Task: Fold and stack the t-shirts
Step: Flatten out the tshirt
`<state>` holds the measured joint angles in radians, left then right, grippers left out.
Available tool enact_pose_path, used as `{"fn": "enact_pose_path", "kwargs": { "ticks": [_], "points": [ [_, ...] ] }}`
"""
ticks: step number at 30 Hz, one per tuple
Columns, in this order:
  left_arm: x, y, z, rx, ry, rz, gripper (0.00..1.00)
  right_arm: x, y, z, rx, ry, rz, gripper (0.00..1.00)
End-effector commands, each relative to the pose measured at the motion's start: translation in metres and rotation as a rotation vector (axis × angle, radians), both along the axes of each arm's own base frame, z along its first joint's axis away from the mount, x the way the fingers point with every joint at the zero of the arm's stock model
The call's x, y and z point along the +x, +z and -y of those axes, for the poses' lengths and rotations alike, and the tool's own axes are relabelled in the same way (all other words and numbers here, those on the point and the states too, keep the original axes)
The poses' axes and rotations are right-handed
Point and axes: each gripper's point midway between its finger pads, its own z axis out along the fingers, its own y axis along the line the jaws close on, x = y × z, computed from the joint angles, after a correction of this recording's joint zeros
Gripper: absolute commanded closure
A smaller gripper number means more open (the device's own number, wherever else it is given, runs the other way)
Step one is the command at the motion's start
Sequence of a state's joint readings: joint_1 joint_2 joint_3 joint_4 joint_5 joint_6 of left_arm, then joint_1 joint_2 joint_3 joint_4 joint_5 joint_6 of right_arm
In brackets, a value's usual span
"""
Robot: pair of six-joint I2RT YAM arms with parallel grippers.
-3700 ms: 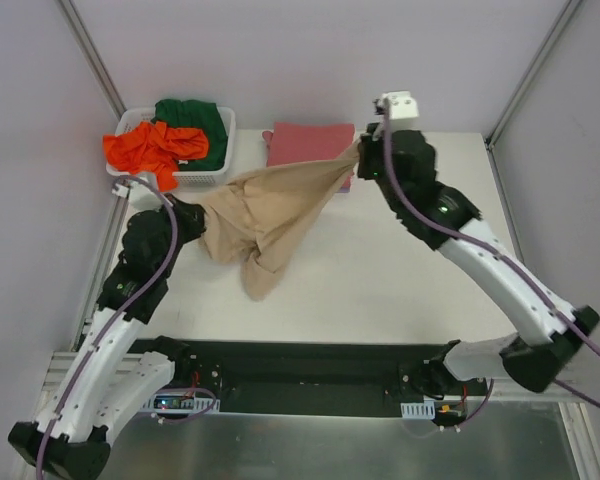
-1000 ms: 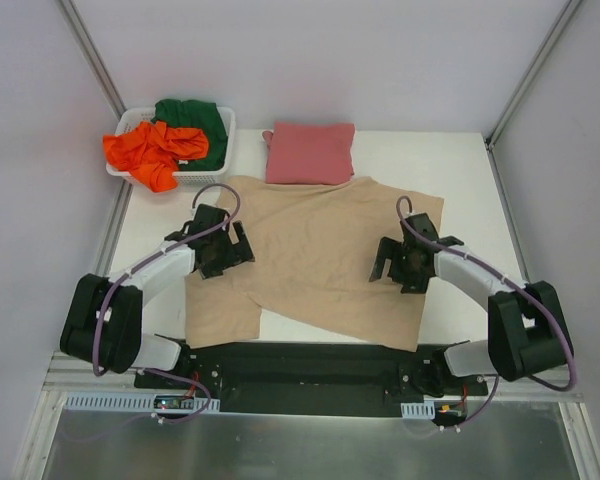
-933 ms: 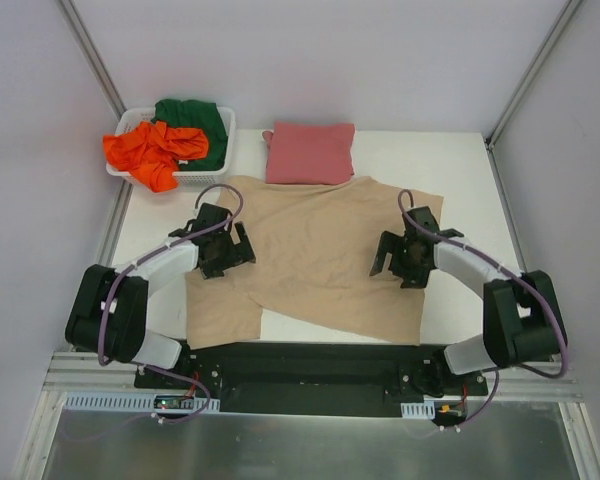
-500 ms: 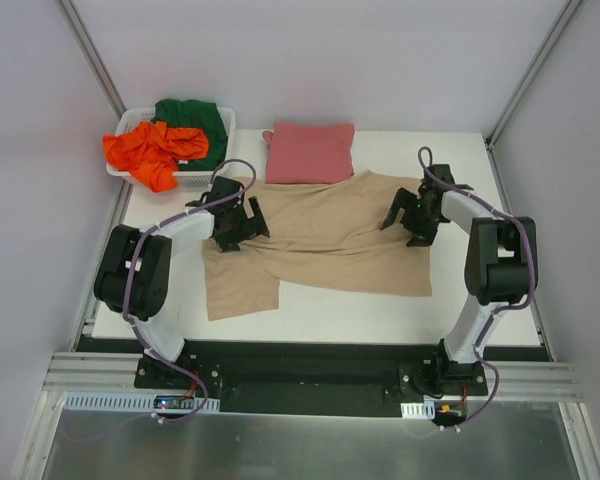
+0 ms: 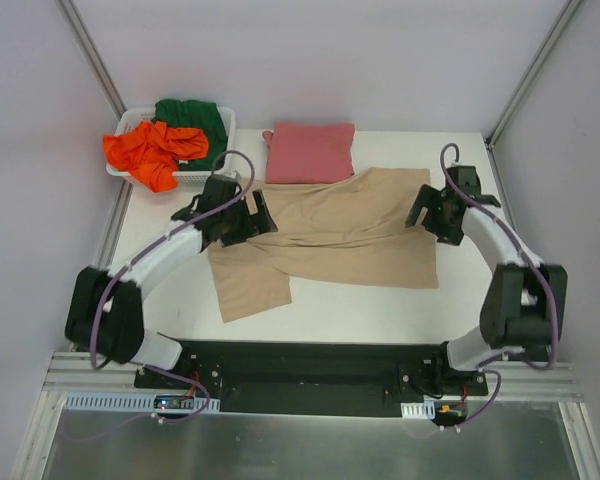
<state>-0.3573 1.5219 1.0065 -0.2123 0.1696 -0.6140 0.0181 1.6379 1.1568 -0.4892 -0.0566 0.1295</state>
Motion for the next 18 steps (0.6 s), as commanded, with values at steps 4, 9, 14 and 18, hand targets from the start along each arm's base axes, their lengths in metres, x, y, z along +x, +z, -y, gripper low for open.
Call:
{"fn": "enact_pose_path", "kwargs": {
  "ticks": [4, 9, 14, 18],
  "points": [
    [-0.091, -0.006, -0.063, 0.112, 0.203, -0.050, 0.01, -0.075, 0.036, 0.047, -0.183, -0.192, 0.139, 0.04],
    [-0.150, -0.035, -0.079, 0.096, 0.243, -0.150, 0.01, -0.108, 0.032, 0.057, -0.208, -0.270, 0.191, 0.04],
    [-0.179, -0.056, -0.078, 0.062, 0.246, -0.233, 0.01, -0.112, 0.039, 0.061, -0.216, -0.284, 0.269, 0.04],
    [-0.189, -0.064, -0.073, 0.098, 0.228, -0.275, 0.05, -0.112, 0.036, 0.061, -0.222, -0.280, 0.260, 0.04]
  ]
}}
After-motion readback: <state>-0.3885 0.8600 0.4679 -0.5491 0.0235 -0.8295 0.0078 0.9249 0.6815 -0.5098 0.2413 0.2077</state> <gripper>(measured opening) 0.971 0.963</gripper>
